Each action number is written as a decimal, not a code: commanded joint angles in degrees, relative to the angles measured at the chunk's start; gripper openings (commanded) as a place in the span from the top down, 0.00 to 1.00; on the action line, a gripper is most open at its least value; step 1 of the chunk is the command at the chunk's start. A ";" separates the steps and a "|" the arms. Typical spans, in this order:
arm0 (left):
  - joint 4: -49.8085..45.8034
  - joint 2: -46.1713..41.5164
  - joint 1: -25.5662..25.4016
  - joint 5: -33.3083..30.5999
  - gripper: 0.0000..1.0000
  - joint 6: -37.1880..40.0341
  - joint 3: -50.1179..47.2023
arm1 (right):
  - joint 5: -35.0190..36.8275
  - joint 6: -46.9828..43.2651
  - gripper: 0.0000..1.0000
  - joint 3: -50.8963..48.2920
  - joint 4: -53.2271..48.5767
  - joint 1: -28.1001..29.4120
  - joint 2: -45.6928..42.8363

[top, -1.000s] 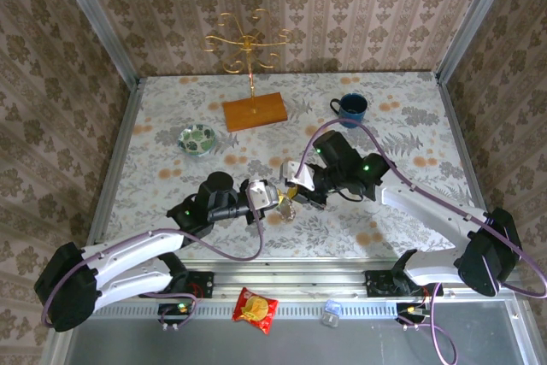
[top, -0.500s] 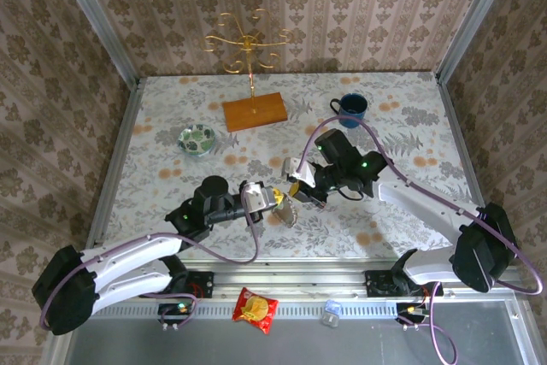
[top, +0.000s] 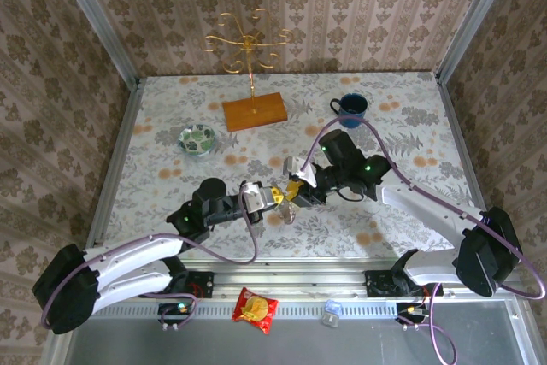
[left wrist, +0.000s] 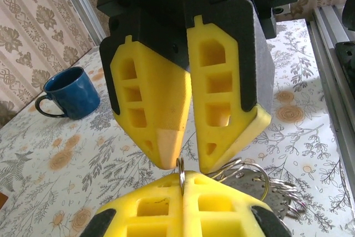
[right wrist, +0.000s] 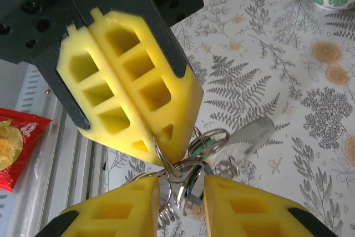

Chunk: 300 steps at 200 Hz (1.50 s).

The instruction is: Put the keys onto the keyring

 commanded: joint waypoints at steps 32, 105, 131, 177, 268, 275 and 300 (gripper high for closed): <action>6.81 -0.35 0.56 2.61 1.00 -3.51 -1.26 | -1.92 2.87 0.70 -6.13 9.49 -1.87 -3.70; 10.68 -0.10 2.56 9.50 1.00 -7.33 -2.05 | 0.33 4.98 0.62 -13.12 15.21 -2.47 -9.81; 12.55 0.34 2.90 9.76 1.00 -8.05 -2.05 | 2.91 4.89 0.61 -14.05 16.21 -1.33 -9.39; 14.86 1.13 2.99 10.08 1.00 -9.19 -2.10 | 3.76 6.43 0.59 -14.26 20.56 0.97 -7.23; 15.04 0.92 3.03 9.73 1.00 -9.04 -1.70 | 4.28 8.59 0.68 -14.45 26.88 2.78 -3.15; 14.83 0.81 3.07 9.65 1.00 -8.91 -1.70 | 4.40 8.34 0.71 -14.31 26.43 2.78 -3.32; 13.86 0.01 3.13 8.85 1.00 -8.39 -1.70 | 5.71 6.63 0.84 -14.18 23.76 2.78 -4.75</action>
